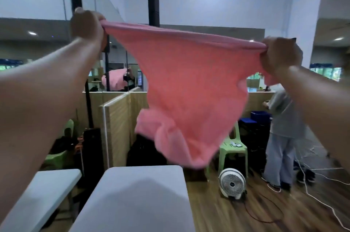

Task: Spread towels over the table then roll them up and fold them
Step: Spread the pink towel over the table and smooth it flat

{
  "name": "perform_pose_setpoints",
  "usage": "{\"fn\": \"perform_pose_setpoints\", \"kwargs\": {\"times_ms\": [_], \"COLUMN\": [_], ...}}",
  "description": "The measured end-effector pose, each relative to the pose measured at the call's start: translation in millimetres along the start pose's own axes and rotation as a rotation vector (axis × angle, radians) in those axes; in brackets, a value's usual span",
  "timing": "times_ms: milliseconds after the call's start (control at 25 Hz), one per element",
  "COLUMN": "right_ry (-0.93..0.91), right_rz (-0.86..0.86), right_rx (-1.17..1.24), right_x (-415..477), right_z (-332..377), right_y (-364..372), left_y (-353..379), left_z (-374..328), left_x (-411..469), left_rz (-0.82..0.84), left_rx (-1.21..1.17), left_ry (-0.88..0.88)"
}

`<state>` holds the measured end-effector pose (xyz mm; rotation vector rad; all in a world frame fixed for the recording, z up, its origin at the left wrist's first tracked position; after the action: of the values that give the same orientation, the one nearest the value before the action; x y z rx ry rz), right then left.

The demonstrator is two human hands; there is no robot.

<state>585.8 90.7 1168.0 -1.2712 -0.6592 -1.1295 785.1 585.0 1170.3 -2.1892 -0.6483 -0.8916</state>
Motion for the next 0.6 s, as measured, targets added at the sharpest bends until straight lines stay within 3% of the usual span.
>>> {"fn": "perform_pose_setpoints", "kwargs": {"times_ms": [40, 160, 280, 440, 600], "right_ry": [0.003, -0.025, 0.017, 0.004, 0.021], "right_rz": [0.041, 0.183, 0.292, 0.447, 0.609], "right_rx": [-0.012, -0.037, -0.001, 0.085, 0.123], "right_x": [-10, -50, -101, -211, -343], "right_z": [3, 13, 14, 28, 18], "right_y": [10, 70, 135, 237, 291], "left_y": [-23, -38, -12, 21, 39], "left_z": [-1, 41, 105, 245, 337], "left_x": [8, -17, -78, -132, -228], "left_rz": [-0.075, -0.173, -0.073, 0.122, 0.275], "left_rx": [-0.105, 0.025, 0.284, 0.523, 0.547], "left_ry": [0.004, -0.077, -0.022, -0.144, -0.268]}}
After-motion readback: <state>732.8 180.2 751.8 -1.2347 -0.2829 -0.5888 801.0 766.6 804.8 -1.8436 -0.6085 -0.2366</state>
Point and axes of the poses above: each hand's wrist, its own x-axis towards the middle knuckle, its own y-axis out of the palm, z = x × y, the point moved 10 cm from there along x, towards the middle knuckle, and after that the axes turned 8 degrees about x, right-handed, at the moved point
